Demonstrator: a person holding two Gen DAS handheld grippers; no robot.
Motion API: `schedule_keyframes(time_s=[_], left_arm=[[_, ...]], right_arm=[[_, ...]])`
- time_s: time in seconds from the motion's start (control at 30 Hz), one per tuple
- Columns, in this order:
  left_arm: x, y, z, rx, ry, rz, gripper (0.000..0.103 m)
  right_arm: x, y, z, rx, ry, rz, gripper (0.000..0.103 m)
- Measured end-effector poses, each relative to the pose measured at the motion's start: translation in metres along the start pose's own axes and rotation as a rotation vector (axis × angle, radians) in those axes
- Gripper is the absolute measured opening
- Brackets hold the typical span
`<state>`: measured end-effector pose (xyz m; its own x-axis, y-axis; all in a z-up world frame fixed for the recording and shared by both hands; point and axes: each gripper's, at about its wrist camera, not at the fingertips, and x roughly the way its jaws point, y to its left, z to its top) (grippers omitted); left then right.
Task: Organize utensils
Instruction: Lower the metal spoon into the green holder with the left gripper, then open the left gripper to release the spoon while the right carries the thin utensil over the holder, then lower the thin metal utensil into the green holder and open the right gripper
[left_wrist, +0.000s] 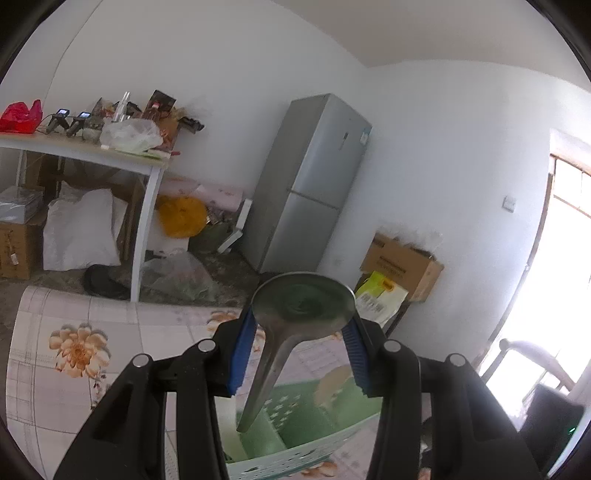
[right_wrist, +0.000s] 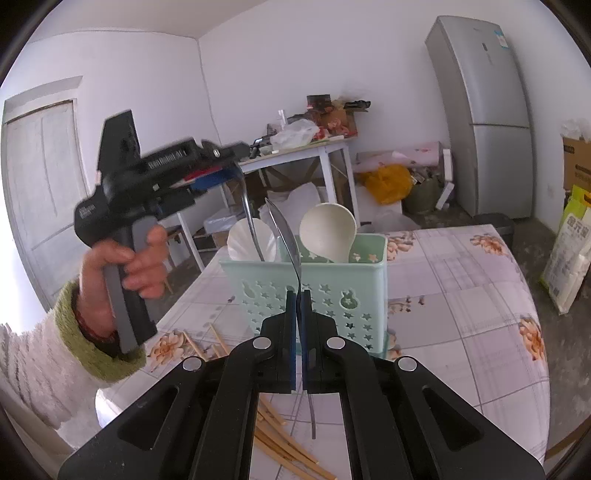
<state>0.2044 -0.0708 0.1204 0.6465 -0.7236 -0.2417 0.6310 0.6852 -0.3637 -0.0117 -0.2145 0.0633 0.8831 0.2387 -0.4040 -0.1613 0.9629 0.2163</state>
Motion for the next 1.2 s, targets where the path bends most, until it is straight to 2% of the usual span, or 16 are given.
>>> schedule_keyframes(time_s=[0.17, 0.33, 0.53, 0.7, 0.87, 1.0, 1.2], left_arm=[[0.01, 0.012, -0.013, -0.017, 0.046, 0.023, 0.044], [0.006, 0.02, -0.016, -0.023, 0.04, 0.03, 0.044], [-0.015, 0.022, -0.013, -0.039, 0.01, 0.021, 0.053], [-0.043, 0.02, -0.015, -0.04, -0.019, 0.015, 0.063], [-0.075, 0.026, -0.032, -0.061, -0.011, 0.029, 0.07], [-0.097, 0.034, -0.052, -0.072, 0.022, 0.058, 0.072], [-0.117, 0.048, -0.083, -0.085, 0.083, 0.116, 0.074]], right_arm=[[-0.001, -0.004, 0.002, 0.02, -0.003, 0.003, 0.0], [-0.002, -0.007, 0.004, 0.045, -0.009, 0.01, 0.0], [-0.006, -0.009, 0.013, 0.057, -0.042, 0.022, 0.0], [-0.012, -0.012, 0.039, 0.065, -0.118, 0.049, 0.0], [-0.008, -0.019, 0.071, 0.075, -0.205, 0.063, 0.0], [0.004, -0.023, 0.093, 0.065, -0.26, 0.045, 0.0], [0.03, -0.029, 0.101, 0.039, -0.288, 0.003, 0.0]])
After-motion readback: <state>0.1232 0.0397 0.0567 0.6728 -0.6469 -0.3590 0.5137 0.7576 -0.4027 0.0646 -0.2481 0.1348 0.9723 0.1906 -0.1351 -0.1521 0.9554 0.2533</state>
